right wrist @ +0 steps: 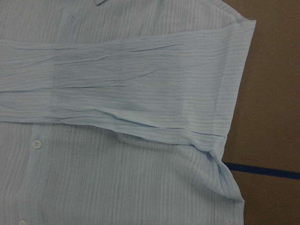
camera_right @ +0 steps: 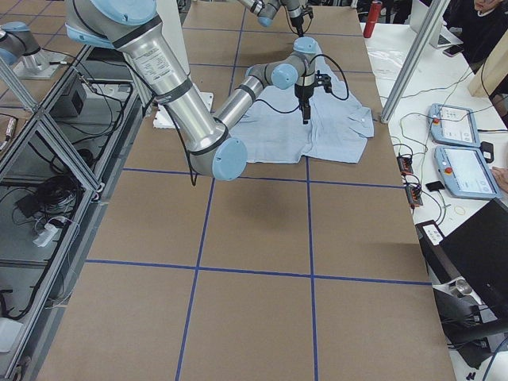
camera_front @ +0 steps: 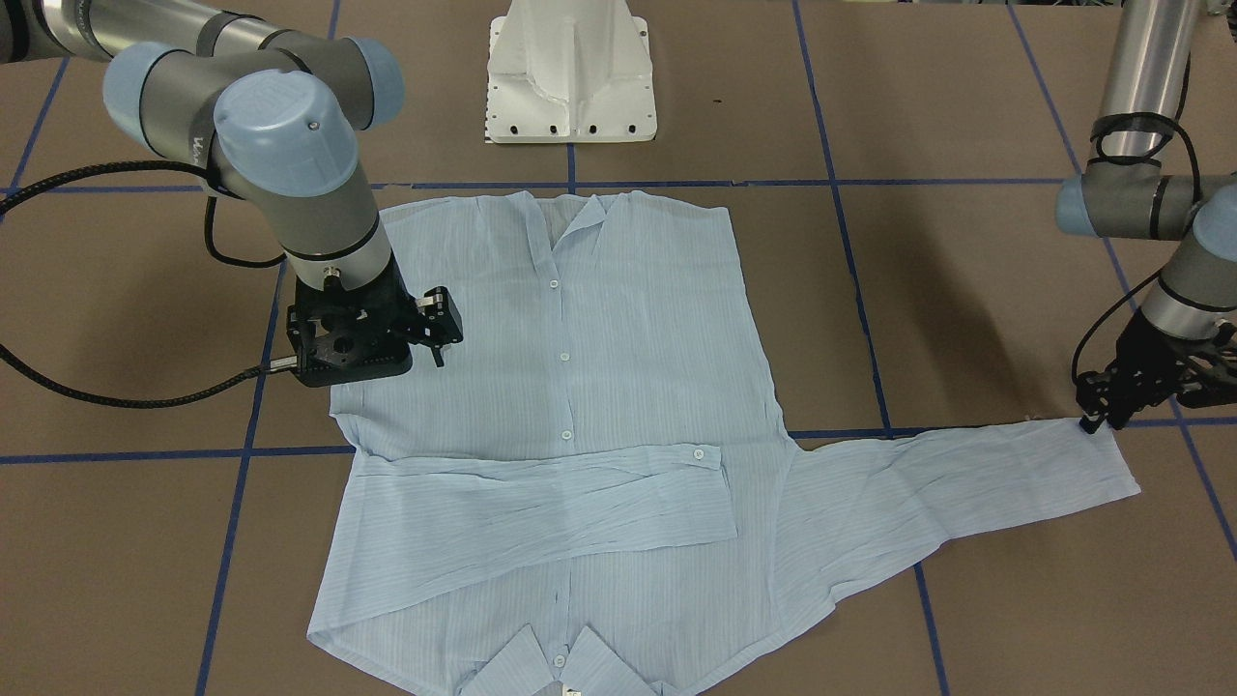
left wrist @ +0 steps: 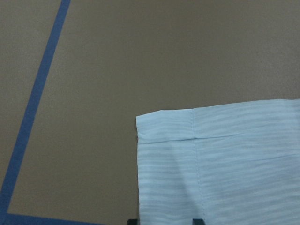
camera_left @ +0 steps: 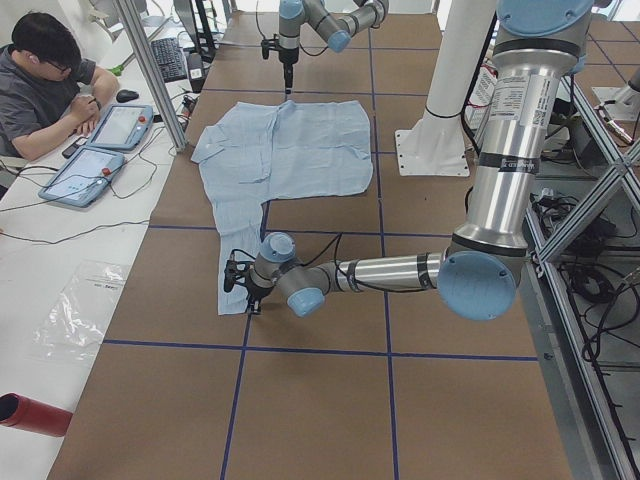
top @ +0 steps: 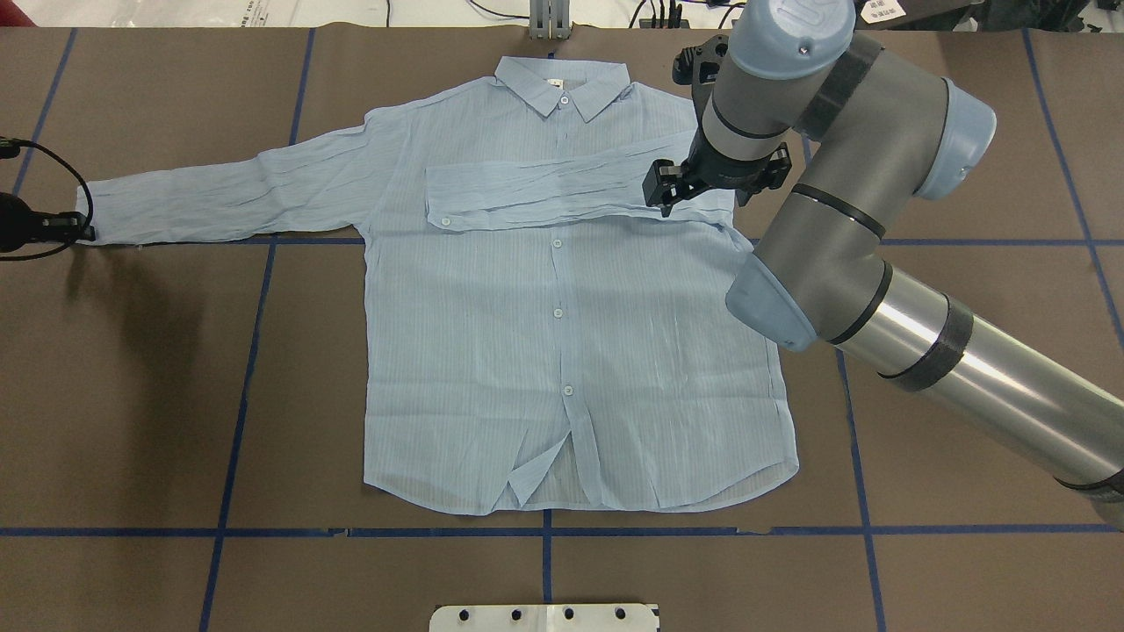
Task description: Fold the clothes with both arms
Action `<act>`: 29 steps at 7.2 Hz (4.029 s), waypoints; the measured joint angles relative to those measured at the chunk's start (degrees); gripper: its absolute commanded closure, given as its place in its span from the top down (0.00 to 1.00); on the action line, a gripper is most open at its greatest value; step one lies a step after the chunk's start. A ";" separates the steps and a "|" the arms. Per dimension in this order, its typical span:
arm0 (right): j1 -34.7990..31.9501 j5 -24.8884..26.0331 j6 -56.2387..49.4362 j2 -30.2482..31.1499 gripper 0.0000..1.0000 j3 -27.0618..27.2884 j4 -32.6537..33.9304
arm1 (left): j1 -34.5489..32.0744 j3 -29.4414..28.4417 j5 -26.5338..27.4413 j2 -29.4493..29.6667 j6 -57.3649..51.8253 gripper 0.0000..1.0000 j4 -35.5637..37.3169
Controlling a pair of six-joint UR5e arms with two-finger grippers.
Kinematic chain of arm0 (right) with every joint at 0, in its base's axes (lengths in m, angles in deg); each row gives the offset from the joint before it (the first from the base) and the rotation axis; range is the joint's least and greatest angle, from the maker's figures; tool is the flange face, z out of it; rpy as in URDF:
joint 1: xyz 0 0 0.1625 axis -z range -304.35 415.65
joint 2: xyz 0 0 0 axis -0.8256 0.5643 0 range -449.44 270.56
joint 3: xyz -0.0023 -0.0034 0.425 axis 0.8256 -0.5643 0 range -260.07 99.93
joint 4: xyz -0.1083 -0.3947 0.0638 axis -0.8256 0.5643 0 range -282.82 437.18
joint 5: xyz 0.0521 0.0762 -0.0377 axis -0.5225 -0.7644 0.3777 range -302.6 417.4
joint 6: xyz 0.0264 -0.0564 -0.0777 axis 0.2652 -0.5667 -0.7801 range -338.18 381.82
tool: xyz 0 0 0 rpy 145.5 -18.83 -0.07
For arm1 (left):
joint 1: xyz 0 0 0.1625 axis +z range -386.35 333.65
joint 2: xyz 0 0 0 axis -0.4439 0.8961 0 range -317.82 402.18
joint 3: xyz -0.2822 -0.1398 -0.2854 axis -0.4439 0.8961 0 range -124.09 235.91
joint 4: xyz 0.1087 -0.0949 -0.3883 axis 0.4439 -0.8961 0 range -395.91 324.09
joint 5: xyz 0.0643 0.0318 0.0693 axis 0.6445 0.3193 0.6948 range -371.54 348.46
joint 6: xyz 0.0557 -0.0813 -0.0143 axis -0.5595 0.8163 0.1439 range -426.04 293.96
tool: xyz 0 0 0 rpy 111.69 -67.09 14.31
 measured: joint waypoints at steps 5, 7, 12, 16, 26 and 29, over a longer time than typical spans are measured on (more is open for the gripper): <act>0.07 0.15 -0.07 0.37 0.99 -0.07 -0.06 | -0.12 0.59 -0.09 0.00 -0.03 0.00 0.08; 0.09 0.23 -0.09 0.59 0.99 -0.08 -0.05 | -0.09 1.19 -0.16 0.01 0.02 0.00 0.26; -3.59 -0.47 -5.62 5.10 0.99 1.07 0.55 | -0.61 18.78 -0.81 9.80 2.25 0.00 27.36; -11.89 -6.62 -19.88 14.13 0.99 2.50 0.10 | 4.86 16.71 -0.87 32.99 21.34 0.00 45.10; -14.61 -7.91 -24.82 16.84 0.99 1.54 0.02 | 18.14 -4.30 4.61 50.91 65.54 0.00 26.64; -14.62 -7.91 -24.78 16.66 1.00 1.19 0.02 | 25.08 -8.06 11.40 56.17 66.16 1.00 24.17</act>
